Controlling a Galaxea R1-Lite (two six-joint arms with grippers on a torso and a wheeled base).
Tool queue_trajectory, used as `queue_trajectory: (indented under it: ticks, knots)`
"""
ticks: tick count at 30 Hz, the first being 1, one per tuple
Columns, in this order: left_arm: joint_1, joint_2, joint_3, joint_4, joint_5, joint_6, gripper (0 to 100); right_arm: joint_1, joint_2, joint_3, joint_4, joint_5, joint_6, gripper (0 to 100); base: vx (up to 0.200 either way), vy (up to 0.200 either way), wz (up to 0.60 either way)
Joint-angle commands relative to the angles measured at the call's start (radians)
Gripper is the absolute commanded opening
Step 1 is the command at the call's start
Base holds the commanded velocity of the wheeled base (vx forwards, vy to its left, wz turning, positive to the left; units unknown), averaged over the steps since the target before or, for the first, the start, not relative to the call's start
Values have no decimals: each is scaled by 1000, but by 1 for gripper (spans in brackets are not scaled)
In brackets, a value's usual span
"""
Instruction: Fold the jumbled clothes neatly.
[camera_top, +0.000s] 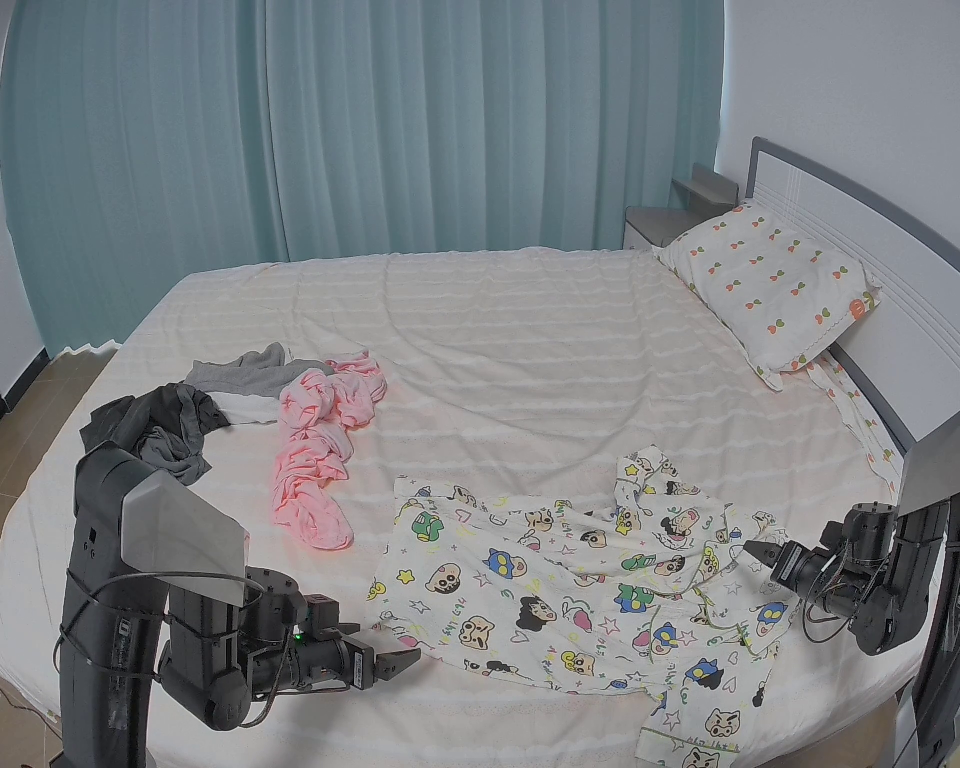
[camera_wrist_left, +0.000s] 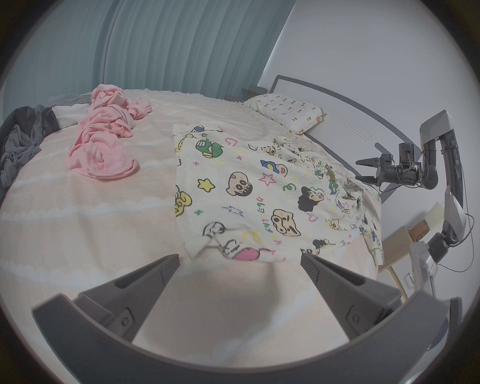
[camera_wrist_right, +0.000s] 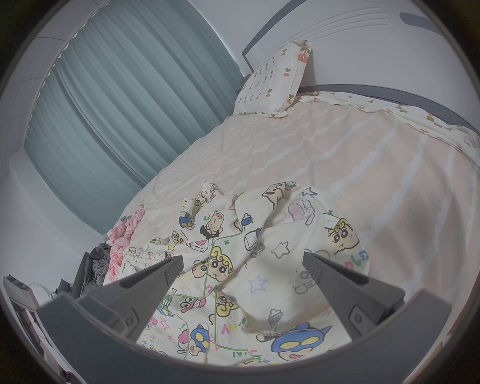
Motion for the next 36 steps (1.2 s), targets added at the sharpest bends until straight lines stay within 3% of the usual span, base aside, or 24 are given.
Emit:
queue_trajectory:
  ticks: [1, 11, 12, 25, 36]
  knots:
    - [-3, 35, -43, -18, 5, -1, 100, 0, -1, 0, -10, 1, 0, 100, 0, 0, 0]
    - [-11, 67, -98, -18, 25, 0, 100, 1, -2, 0, -10, 1, 0, 100, 0, 0, 0]
    - [-11, 67, -98, -18, 25, 0, 0, 1, -2, 0, -10, 1, 0, 100, 0, 0, 0]
    - [4, 61, -66, -18, 25, 0, 0, 1, -4, 1, -10, 1, 0, 100, 0, 0, 0]
    - [23, -42, 57, -18, 25, 3, 0, 1, -5, 1, -10, 1, 0, 100, 0, 0, 0]
